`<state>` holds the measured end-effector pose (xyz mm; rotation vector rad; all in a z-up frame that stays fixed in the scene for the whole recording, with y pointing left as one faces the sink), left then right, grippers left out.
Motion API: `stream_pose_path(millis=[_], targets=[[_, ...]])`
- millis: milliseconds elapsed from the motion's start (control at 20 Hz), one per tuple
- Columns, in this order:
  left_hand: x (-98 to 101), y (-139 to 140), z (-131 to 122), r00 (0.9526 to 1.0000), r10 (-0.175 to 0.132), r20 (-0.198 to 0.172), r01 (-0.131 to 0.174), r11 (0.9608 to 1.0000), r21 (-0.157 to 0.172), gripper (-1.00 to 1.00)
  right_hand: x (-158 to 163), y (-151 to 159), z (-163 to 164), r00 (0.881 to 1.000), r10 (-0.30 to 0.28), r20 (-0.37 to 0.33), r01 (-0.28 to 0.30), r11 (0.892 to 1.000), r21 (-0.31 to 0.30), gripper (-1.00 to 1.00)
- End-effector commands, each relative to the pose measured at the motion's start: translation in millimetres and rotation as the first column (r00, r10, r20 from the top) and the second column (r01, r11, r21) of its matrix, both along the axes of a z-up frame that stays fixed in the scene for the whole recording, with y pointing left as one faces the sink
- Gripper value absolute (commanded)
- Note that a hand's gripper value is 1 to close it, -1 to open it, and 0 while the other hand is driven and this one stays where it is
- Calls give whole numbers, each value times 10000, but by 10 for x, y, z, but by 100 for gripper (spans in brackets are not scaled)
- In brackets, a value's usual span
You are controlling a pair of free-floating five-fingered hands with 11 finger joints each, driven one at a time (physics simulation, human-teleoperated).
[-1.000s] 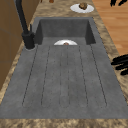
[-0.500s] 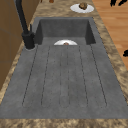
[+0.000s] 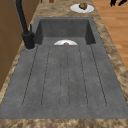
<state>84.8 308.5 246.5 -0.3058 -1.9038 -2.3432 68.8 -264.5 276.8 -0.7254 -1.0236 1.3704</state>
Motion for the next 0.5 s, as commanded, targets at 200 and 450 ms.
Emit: stream_pose_path(millis=[200,450], targets=[[-236,-127,30,9958,920,-9,-920,9958,49,-100,0,0,0,10000,0,0,0,10000,0,0],[-345,-164,92,9950,992,-134,-993,9950,-74,-100,0,0,0,10000,0,0,0,10000,0,0]])
